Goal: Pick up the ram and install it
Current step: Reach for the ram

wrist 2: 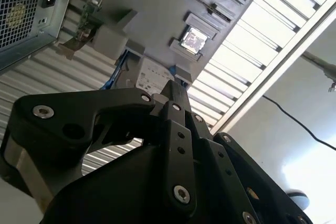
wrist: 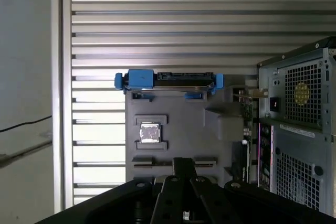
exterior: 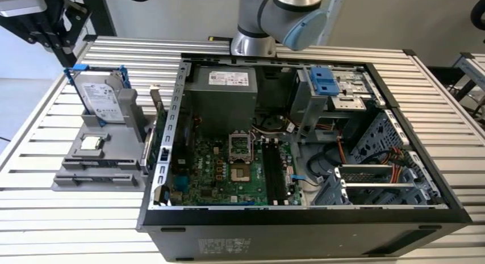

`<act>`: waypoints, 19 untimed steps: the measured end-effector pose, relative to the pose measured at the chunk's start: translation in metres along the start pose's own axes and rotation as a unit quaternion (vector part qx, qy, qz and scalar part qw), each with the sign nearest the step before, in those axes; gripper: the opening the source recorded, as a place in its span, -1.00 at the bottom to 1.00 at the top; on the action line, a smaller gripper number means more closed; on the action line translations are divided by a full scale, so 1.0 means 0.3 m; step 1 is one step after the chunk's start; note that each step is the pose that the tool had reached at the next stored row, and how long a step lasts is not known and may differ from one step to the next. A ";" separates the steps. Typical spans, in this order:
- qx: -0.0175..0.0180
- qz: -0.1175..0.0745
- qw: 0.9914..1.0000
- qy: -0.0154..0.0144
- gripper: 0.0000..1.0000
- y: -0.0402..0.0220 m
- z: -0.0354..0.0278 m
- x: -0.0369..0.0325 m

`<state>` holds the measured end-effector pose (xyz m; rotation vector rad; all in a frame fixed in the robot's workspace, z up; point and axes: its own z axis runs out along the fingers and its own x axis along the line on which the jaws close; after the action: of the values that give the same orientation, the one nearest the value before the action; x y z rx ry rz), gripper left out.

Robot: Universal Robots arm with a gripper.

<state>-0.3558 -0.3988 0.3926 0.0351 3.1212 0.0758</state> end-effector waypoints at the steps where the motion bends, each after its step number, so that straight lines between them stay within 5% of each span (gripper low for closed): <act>1: 0.000 0.000 1.000 0.000 -1.00 0.000 0.000 0.000; 7: 0.000 0.000 1.000 0.000 -1.00 -0.011 -0.001 0.000; 19: 0.000 -0.001 1.000 0.000 -1.00 -0.075 -0.004 -0.001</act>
<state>-0.3559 -0.4213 0.3926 0.0326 3.1213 0.0758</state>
